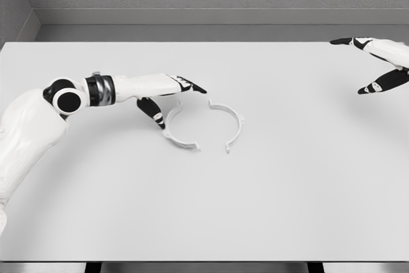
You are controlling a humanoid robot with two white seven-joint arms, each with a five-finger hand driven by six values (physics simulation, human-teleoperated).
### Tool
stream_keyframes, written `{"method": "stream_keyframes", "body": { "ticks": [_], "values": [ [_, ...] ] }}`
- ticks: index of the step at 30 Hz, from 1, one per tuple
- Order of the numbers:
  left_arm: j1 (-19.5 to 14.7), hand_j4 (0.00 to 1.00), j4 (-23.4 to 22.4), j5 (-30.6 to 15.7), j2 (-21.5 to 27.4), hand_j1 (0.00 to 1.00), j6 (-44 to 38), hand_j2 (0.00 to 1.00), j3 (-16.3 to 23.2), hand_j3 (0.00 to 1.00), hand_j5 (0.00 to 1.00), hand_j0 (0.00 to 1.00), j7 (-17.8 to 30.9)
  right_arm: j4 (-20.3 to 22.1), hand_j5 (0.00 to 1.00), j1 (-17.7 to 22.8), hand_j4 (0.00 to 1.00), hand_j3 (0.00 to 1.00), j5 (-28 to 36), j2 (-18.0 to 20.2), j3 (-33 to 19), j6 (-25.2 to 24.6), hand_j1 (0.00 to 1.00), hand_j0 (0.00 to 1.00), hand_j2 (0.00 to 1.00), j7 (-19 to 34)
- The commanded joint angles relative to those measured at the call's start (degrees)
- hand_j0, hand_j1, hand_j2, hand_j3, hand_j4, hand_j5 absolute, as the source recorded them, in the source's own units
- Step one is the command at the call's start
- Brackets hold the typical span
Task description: Assemble PVC drainage pipe clamps
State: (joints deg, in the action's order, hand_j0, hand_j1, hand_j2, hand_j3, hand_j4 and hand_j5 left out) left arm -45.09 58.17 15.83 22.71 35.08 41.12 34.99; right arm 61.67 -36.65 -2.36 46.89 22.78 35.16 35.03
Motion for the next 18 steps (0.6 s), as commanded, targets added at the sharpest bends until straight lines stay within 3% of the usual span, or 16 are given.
{"method": "stream_keyframes", "body": {
  "ticks": [1, 8, 13, 14, 16, 18],
  "values": [
    [0.00, 1.00, 0.01, -0.36, -0.21, 1.00, -0.08, 1.00, -0.08, 1.00, 1.00, 1.00, 0.01, 0.03, 1.00, 0.00, 1.00, 1.00, 0.33, 0.04, -0.02, -0.16, 1.00, 1.00, 1.00, -0.03],
    [-0.44, 1.00, 0.19, -0.36, -0.91, 1.00, -0.08, 1.00, 0.01, 1.00, 1.00, 1.00, 0.01, 0.12, 1.00, 0.09, 1.00, 1.00, 0.33, 0.04, 0.07, -0.16, 1.00, 1.00, 1.00, -0.03],
    [-0.79, 1.00, 1.59, -1.42, 2.25, 1.00, -0.08, 1.00, -1.75, 1.00, 1.00, 1.00, 0.01, 0.38, 1.00, 0.09, 1.00, 1.00, 0.33, -0.05, 0.07, -0.16, 1.00, 1.00, 1.00, -0.03],
    [-1.14, 1.00, 0.54, -1.68, 2.78, 1.00, -0.08, 1.00, -2.97, 1.00, 1.00, 1.00, 0.01, 0.38, 1.00, 0.09, 1.00, 1.00, 0.33, -0.05, 0.07, -0.16, 1.00, 1.00, 1.00, -0.03],
    [-2.11, 1.00, -6.31, 0.34, 0.94, 1.00, -0.08, 1.00, -6.58, 1.00, 1.00, 1.00, 0.01, 0.38, 1.00, 0.09, 1.00, 1.00, 0.33, 0.04, 0.07, -0.16, 1.00, 1.00, 1.00, -0.03],
    [-2.46, 1.00, -7.63, 5.87, -3.81, 1.00, -0.08, 1.00, -6.85, 1.00, 1.00, 1.00, 0.01, 0.47, 1.00, 0.09, 1.00, 1.00, 0.33, -0.05, 0.07, -0.16, 1.00, 1.00, 1.00, -0.03]
  ]
}}
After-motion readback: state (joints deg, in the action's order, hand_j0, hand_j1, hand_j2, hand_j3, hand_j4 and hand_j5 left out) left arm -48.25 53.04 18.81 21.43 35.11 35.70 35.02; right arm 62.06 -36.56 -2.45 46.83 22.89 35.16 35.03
